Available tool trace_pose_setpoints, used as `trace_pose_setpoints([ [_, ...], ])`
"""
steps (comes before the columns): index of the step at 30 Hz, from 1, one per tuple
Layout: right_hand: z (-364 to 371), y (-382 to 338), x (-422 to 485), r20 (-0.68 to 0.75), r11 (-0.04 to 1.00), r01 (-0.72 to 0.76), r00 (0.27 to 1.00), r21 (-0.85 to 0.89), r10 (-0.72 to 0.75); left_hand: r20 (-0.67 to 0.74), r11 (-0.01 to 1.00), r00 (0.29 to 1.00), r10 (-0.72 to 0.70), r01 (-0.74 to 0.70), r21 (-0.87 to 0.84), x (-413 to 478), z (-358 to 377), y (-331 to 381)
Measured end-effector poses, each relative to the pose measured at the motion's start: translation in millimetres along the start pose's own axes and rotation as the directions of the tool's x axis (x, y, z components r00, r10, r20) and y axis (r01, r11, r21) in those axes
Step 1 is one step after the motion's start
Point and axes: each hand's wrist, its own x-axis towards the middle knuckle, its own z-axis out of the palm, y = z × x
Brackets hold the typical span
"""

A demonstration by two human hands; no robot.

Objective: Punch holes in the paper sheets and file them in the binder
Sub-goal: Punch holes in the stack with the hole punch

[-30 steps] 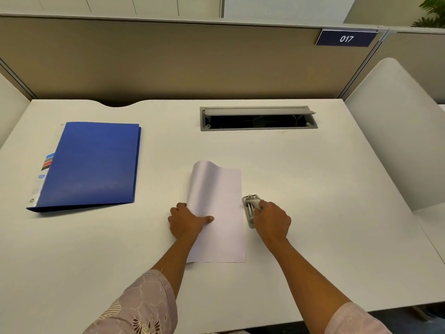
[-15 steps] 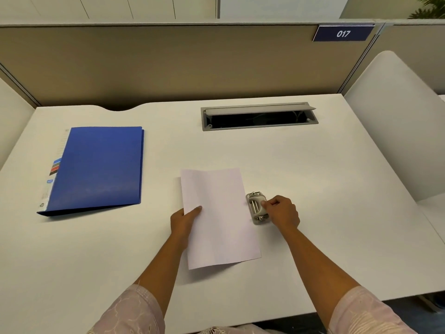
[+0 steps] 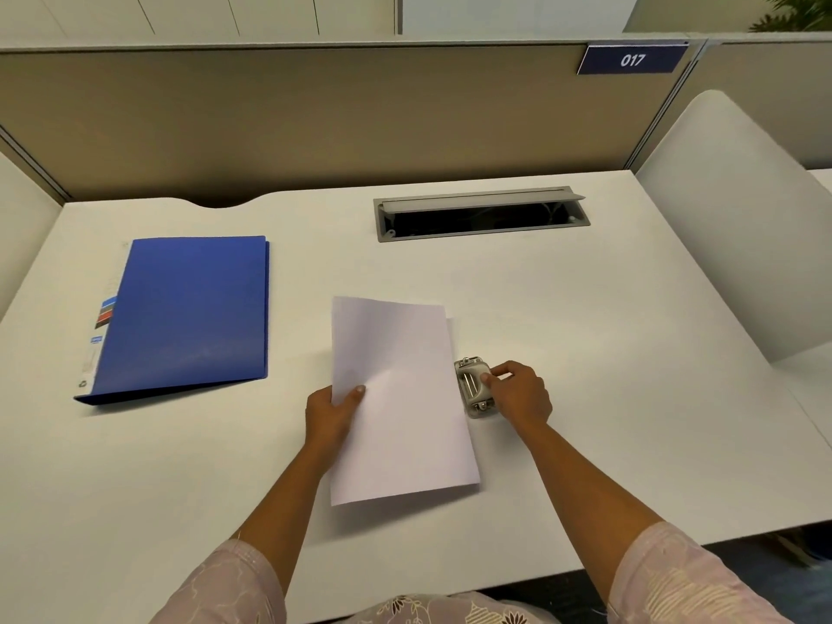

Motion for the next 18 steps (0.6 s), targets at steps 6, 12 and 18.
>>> trace_pose_setpoints([
  [6, 6, -2, -6, -0.013, 1.0, -0.021, 1.0, 0.003, 0.021, 0.003, 0.999, 1.0, -0.03, 0.03, -0.032, 0, -3, -10],
  [12, 9, -3, -11, -0.014, 1.0, -0.021, 1.0, 0.006, 0.021, 0.017, 0.998, 0.999, -0.039, 0.04, -0.056, 3, 0, -17],
  [18, 11, -2, -13, -0.016, 1.0, -0.021, 1.0, 0.002, 0.021, 0.026, 0.997, 0.999, -0.044, 0.045, -0.063, 3, 6, -19],
])
